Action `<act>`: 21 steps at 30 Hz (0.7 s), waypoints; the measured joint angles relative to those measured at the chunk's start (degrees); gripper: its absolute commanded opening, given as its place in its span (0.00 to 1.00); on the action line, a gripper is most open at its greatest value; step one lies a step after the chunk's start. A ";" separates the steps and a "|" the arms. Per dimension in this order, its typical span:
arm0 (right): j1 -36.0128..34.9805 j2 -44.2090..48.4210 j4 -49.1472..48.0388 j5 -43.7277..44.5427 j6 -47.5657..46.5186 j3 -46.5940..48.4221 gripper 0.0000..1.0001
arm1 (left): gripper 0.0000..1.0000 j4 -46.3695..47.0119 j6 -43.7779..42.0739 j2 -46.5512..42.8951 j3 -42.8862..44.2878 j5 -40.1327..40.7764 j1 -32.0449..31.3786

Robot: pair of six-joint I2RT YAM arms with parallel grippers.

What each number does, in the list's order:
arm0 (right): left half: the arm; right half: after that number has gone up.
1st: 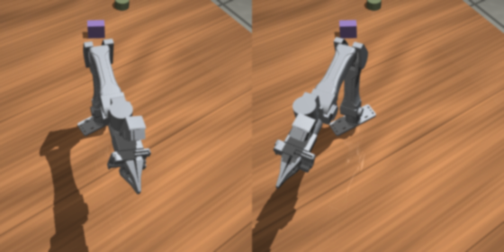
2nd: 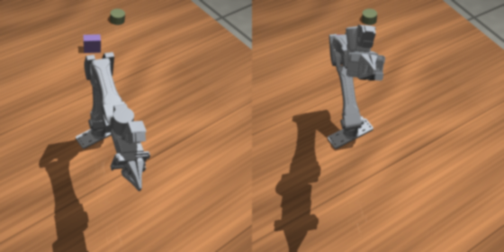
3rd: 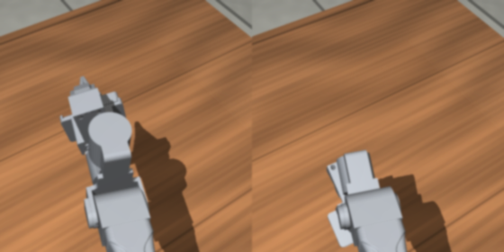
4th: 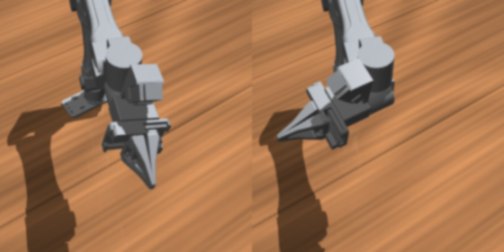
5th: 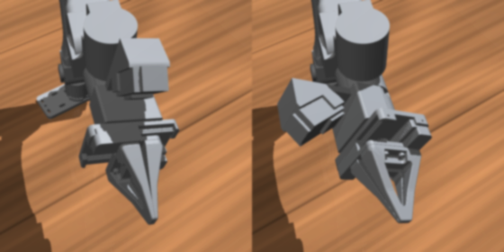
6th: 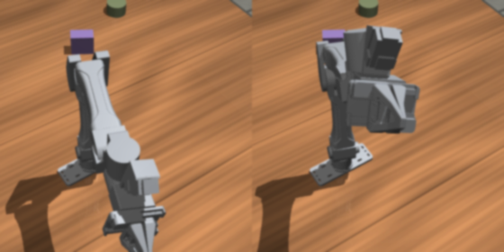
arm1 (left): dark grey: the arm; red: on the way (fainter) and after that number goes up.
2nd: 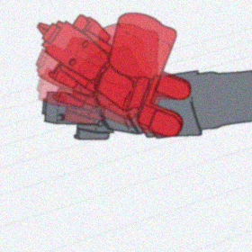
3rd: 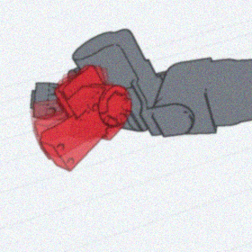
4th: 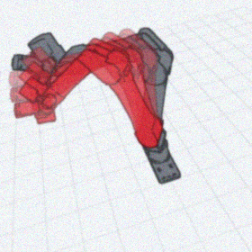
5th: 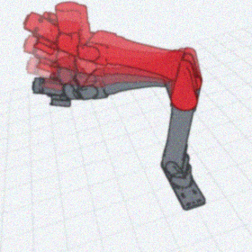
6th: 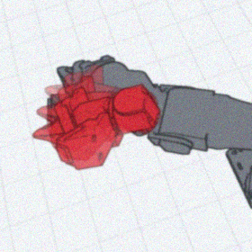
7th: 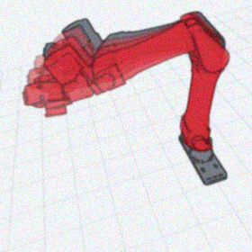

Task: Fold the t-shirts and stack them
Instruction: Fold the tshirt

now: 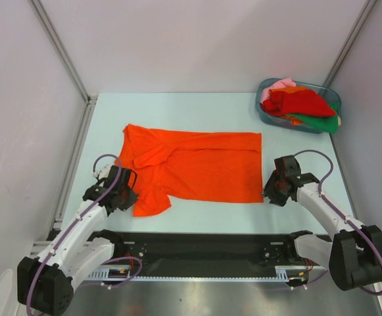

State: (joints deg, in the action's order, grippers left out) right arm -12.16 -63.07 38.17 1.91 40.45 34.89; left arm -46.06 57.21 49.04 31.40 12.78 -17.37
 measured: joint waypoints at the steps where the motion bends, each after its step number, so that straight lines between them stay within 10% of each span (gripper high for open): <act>1: 0.02 0.02 -1.14 -0.48 1.05 -1.03 0.47 | 0.00 -0.02 -0.28 -0.39 0.17 -0.07 0.00; 21: -0.90 -0.98 -7.28 -0.44 6.36 -5.14 0.47 | 0.00 -2.27 -0.85 -4.52 0.44 -0.98 0.00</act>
State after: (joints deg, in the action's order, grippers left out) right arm -13.06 -64.05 30.89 1.48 46.81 29.76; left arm -48.34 56.36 44.51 31.83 11.79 -17.37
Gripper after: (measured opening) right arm 0.470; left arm 0.006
